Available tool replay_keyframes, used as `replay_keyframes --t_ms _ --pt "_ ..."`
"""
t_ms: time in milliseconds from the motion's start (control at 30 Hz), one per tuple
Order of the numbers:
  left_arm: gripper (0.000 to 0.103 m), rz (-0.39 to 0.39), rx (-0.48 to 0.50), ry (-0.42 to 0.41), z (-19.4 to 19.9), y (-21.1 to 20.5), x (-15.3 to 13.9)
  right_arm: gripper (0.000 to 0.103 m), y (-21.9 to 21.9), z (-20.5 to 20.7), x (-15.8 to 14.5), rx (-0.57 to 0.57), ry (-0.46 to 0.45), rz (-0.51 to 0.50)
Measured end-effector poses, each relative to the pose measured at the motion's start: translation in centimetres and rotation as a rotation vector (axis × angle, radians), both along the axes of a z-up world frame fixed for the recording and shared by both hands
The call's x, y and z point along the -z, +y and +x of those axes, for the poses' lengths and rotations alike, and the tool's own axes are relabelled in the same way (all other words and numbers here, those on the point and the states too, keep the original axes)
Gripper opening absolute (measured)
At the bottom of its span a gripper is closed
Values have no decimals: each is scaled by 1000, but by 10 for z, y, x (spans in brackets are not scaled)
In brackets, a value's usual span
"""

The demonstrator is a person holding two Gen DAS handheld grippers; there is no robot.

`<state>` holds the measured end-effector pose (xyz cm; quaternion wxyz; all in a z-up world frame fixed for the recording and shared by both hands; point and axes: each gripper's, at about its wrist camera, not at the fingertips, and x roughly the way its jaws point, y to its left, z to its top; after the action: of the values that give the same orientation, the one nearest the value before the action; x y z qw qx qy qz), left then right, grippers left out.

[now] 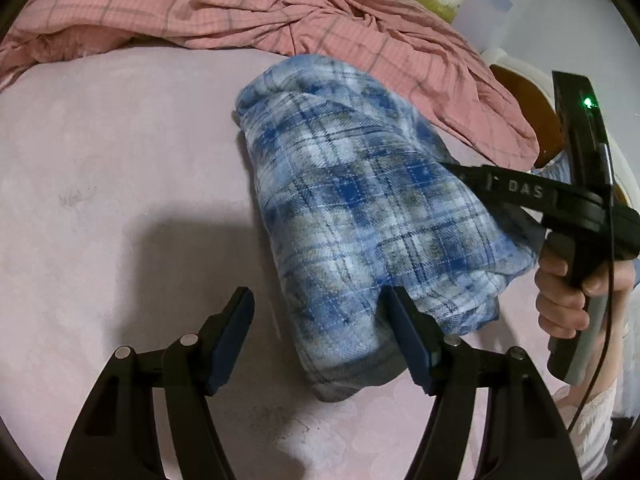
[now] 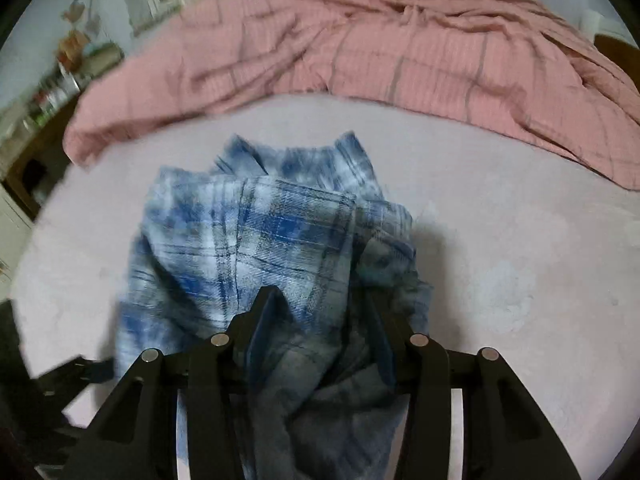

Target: Fold large clothes

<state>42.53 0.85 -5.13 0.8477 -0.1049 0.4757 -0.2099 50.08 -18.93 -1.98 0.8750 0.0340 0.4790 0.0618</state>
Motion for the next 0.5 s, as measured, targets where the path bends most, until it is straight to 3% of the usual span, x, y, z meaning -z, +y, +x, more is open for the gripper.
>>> replay_keyframes --t_ms 33,133,233,333,433,500 --pt "64 4 1 -6 -2 -1 -1 5 0 -1 -3 2 -28 -2" --pt "55 -1 21 -24 -6 -3 -6 3 -6 -15 -25 28 -139 31" --pt "54 10 61 -46 -13 -9 -13 3 -14 -29 -52 60 -234 41" --pt "54 56 84 -45 -15 -16 -11 3 -14 -29 -52 72 -240 -37" --pt "54 114 83 -18 -10 -20 1 4 -19 -17 -24 97 -155 -120" --pt "54 112 93 -17 -10 -19 1 5 -31 -25 -14 171 -143 -154"
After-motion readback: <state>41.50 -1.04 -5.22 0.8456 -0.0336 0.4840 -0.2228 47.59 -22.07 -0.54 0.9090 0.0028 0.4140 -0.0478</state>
